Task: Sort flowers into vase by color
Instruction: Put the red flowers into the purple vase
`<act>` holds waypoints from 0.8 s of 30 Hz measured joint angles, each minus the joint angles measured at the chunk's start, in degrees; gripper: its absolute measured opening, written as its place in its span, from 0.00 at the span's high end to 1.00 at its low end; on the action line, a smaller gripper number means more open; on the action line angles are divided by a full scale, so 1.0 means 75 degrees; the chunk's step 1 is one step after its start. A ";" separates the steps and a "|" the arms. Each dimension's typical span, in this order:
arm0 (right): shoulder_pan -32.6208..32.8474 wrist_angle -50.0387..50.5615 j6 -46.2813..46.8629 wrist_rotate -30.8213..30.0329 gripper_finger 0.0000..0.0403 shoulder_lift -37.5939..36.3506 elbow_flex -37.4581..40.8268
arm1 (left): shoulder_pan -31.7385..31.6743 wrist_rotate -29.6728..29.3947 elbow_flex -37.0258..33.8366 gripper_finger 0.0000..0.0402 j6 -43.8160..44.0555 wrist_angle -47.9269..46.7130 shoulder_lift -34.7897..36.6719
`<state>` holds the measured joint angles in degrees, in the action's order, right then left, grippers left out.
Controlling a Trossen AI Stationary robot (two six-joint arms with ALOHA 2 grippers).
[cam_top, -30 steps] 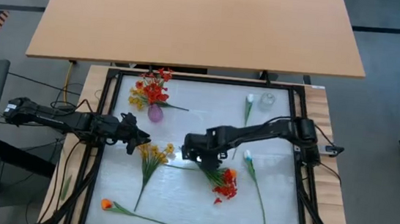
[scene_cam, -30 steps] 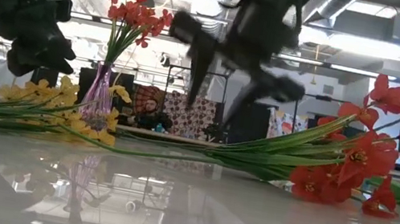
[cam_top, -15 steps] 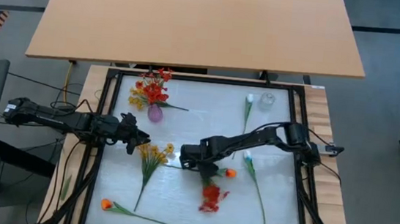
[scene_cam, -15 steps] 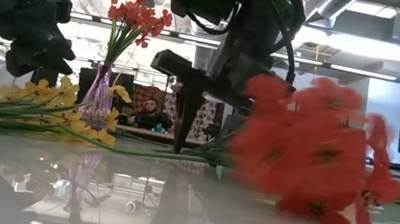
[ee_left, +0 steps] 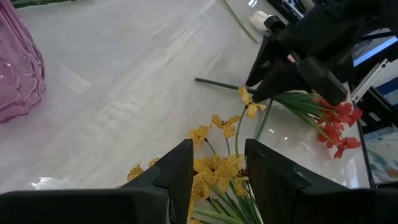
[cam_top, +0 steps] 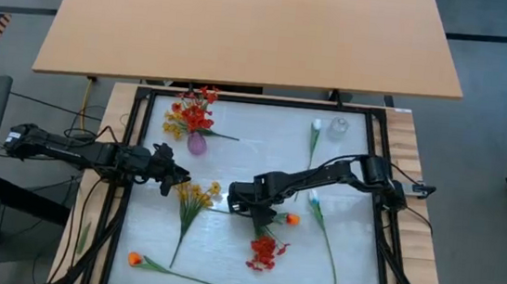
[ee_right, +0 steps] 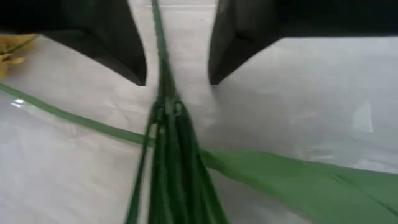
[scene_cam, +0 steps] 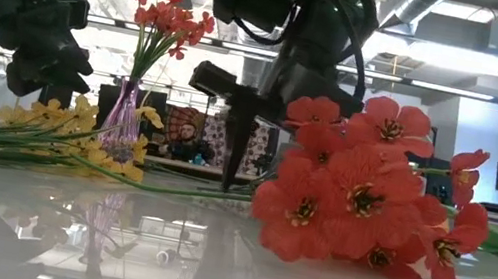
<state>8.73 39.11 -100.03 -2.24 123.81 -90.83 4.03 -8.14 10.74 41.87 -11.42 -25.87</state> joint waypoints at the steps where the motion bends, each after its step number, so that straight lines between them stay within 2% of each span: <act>1: 0.0000 0.0059 0.0051 0.0004 0.59 0.0000 0.0003 | 0.0003 0.0000 0.0000 0.67 0.0000 0.0000 0.0000; 6: -0.0040 0.0609 0.1072 0.0006 0.93 -0.0258 0.0046 | 0.0005 0.0035 0.0000 0.67 0.0058 0.0033 -0.0003; 14: -0.0750 0.1165 0.3397 0.0508 0.92 -0.2038 0.0030 | 0.0006 -0.0013 0.0000 0.67 -0.0329 0.0020 0.0000; 16: -0.1075 0.1169 0.4371 0.0894 0.94 -0.2547 0.0044 | 0.0006 -0.0017 0.0000 0.67 -0.0547 0.0023 0.0000; 17: -0.1276 0.1079 0.4960 0.1341 0.94 -0.2807 0.0044 | 0.0006 -0.0020 0.0000 0.67 -0.0673 0.0020 0.0000; 19: -0.1638 0.0516 0.6373 0.2609 0.94 -0.3271 0.0038 | 0.0006 -0.0024 0.0000 0.67 -0.0937 0.0003 0.0000; 21: -0.1886 -0.0822 0.7927 0.3896 0.94 -0.3472 0.0018 | 0.0006 -0.0039 0.0000 0.67 -0.1227 -0.0028 0.0000; 22: -0.1923 -0.1696 0.8656 0.4182 0.94 -0.3491 0.0015 | 0.0007 -0.0112 0.0000 0.67 -0.1355 -0.0064 0.0000; 24: -0.1886 -0.3553 0.9784 0.4183 0.94 -0.3391 0.0017 | 0.0009 -0.0360 0.0000 0.67 -0.1584 -0.0176 -0.0001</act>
<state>-5.41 12.46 -26.65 29.13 98.37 -90.70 4.10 -10.84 10.74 29.99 -12.74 -25.88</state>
